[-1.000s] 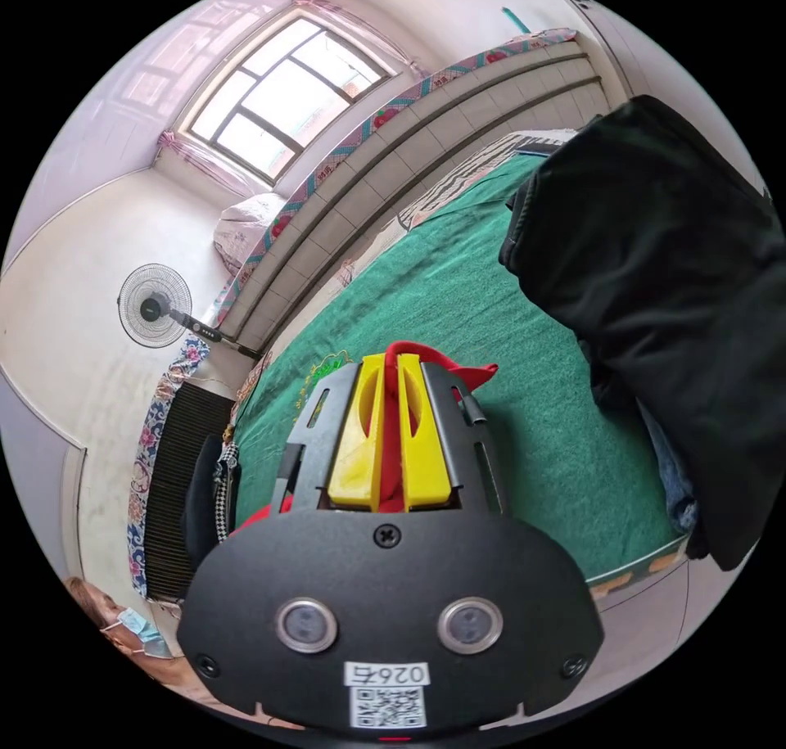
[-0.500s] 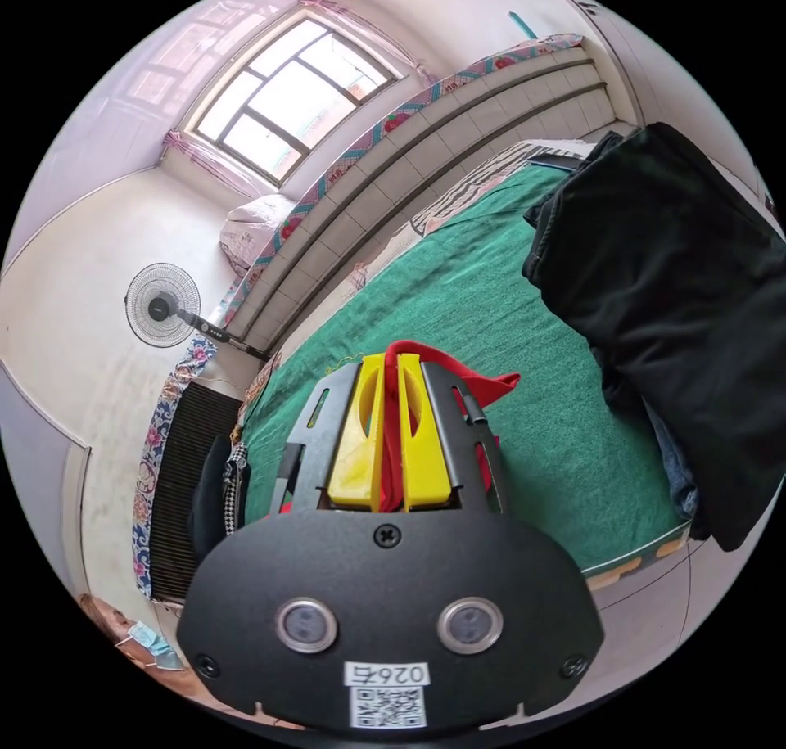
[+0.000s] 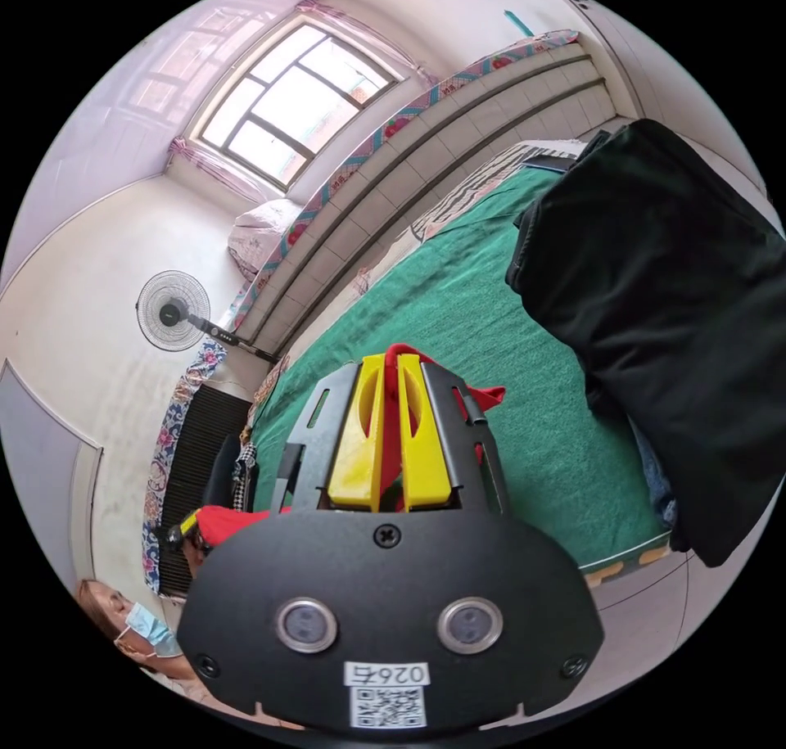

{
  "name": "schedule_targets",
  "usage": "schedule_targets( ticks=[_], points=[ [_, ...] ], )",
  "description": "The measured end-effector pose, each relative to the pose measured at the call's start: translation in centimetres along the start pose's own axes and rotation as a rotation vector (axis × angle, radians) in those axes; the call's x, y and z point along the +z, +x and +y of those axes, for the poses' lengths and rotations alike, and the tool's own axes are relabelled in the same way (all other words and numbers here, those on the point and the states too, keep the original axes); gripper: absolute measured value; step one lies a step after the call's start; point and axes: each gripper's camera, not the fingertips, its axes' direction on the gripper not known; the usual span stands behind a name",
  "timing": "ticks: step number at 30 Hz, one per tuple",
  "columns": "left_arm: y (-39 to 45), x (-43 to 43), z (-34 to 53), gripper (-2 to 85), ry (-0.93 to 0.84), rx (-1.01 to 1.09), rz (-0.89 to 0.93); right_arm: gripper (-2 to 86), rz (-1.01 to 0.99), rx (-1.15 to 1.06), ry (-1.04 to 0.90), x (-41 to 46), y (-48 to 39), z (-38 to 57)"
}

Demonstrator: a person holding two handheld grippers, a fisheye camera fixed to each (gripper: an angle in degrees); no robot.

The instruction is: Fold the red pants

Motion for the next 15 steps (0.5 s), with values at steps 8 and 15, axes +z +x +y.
schedule_targets(
  ticks=[8,15],
  points=[
    [-23.5,23.2,-5.7,-0.3,-0.058,-0.586,0.231,4.6,0.181,0.19,0.082,7.7,5.0,-7.2],
    [-28.1,30.8,-1.3,1.6,-0.071,-0.587,0.302,6.2,0.21,0.097,-0.018,11.8,7.6,-6.6]
  ],
)
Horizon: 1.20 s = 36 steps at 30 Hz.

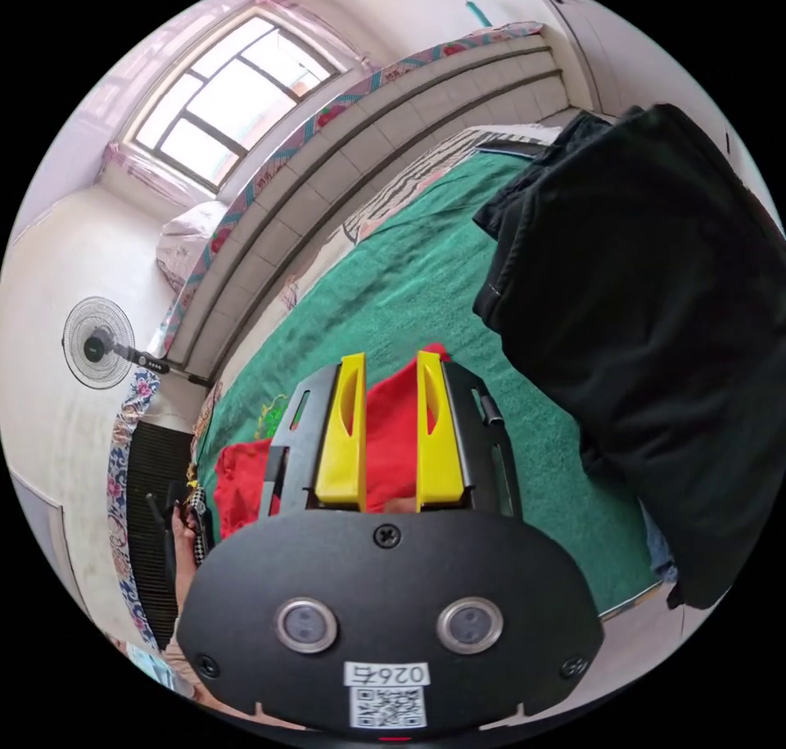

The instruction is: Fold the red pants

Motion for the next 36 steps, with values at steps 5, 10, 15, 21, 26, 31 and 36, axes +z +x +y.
schedule_targets(
  ticks=[5,10,15,21,26,31,36],
  points=[
    [-2.9,1.8,4.5,10.5,-0.138,0.034,0.03,6.9,-0.067,0.118,-0.007,3.0,6.8,3.8],
    [-4.4,3.2,6.4,13.2,-0.223,0.045,0.052,8.7,-0.061,0.137,-0.013,5.5,8.9,6.8],
    [-3.3,2.9,8.1,7.3,-0.19,0.096,-0.154,0.7,0.202,-0.088,-0.195,10.3,4.1,7.9],
    [-5.2,0.6,10.4,4.3,-0.136,-0.016,-0.035,-0.2,0.498,-0.165,0.031,5.3,-0.2,9.9],
    [-2.1,-3.8,14.1,1.7,0.013,0.054,-0.089,1.9,0.4,-0.133,-0.053,4.1,1.8,15.1],
    [3.5,-9.1,18.9,-0.9,0.138,0.149,-0.014,0.5,0.219,-0.312,-0.005,2.6,-2.1,23.3],
    [8.1,-16.1,24.0,-1.0,0.323,0.243,0.018,-0.6,0.059,-0.405,0.076,-0.9,-5.7,31.2]
  ],
)
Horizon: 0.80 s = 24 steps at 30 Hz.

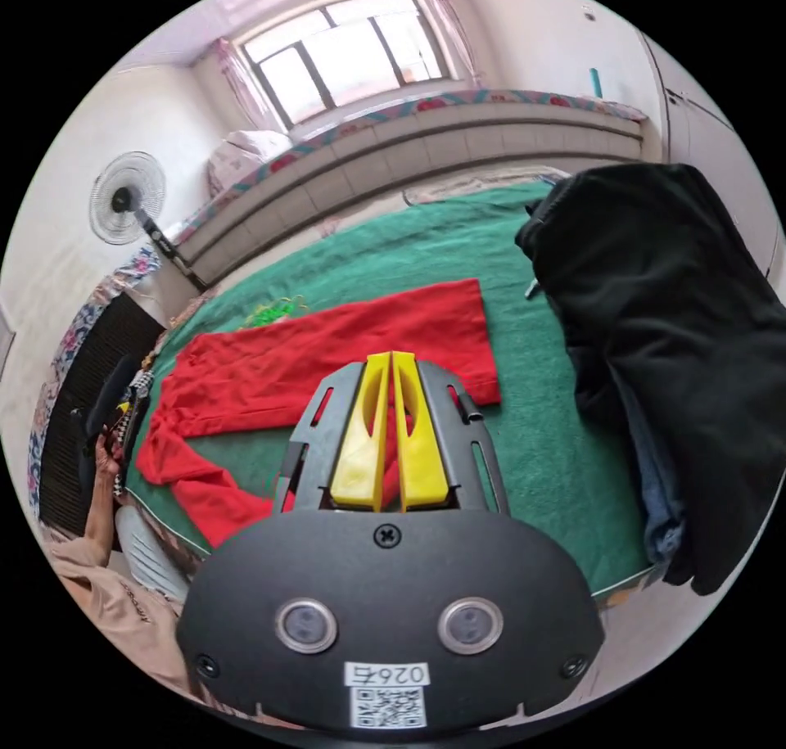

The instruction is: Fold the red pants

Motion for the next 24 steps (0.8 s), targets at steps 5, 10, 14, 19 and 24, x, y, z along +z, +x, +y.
schedule_targets(
  ticks=[5,10,14,19,24],
  points=[
    [4.5,-9.9,2.5,-1.0,0.254,0.094,0.044,0.5,-0.097,-0.18,0.532,-15.0,-8.0,8.0],
    [5.5,-14.2,4.9,-0.9,0.262,-0.002,0.333,0.4,-0.058,-0.361,0.364,-17.6,-14.2,7.9],
    [7.1,-13.5,6.3,-0.7,0.154,-0.045,0.344,-0.8,0.153,-0.264,0.05,-11.5,-15.3,6.5],
    [8.9,-11.9,8.0,4.8,0.076,-0.143,0.337,3.0,0.219,-0.104,-0.096,-7.2,-13.3,6.3],
    [9.3,-8.7,8.6,14.4,-0.005,-0.261,0.292,5.6,0.105,0.013,-0.19,-5.0,-11.1,4.8]
  ],
)
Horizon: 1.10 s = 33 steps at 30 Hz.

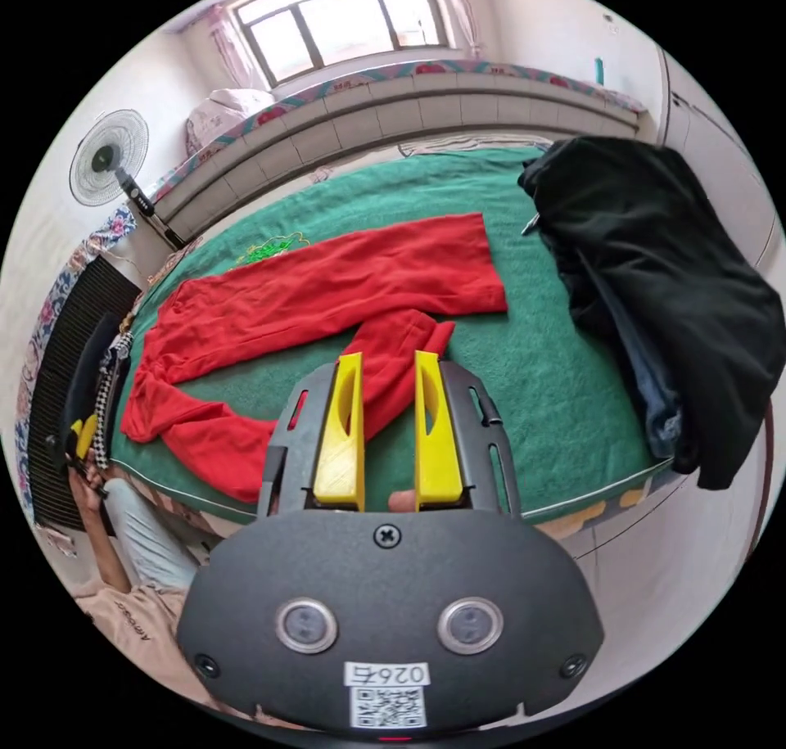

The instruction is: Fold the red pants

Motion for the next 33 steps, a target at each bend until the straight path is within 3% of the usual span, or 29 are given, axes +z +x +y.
schedule_targets(
  ticks=[3,9,12,20,26,33],
  points=[
    [-0.6,1.6,0.5,16.9,-0.004,-0.1,-0.001,5.9,-0.044,0.037,0.007,-0.3,0.7,-1.5],
    [-0.4,2.8,1.4,24.9,-0.043,-0.171,-0.234,7.7,0.043,0.044,-0.066,-0.5,0.6,-5.8],
    [-1.8,2.9,1.6,26.2,-0.078,-0.23,-0.183,1.1,0.042,0.031,-0.098,-1.6,0.7,-7.0],
    [-5.2,2.8,3.1,22.2,-0.053,-0.373,-0.129,-1.4,-0.086,0.129,0.225,-18.3,3.6,-2.7],
    [-9.0,3.9,1.5,9.0,-0.154,-0.417,-0.16,-1.3,-0.296,0.225,0.532,-31.0,9.0,3.8],
    [-11.7,0.2,1.4,2.5,0.039,-0.477,0.138,-1.0,-0.475,0.173,0.586,-34.6,14.1,5.1]
  ],
)
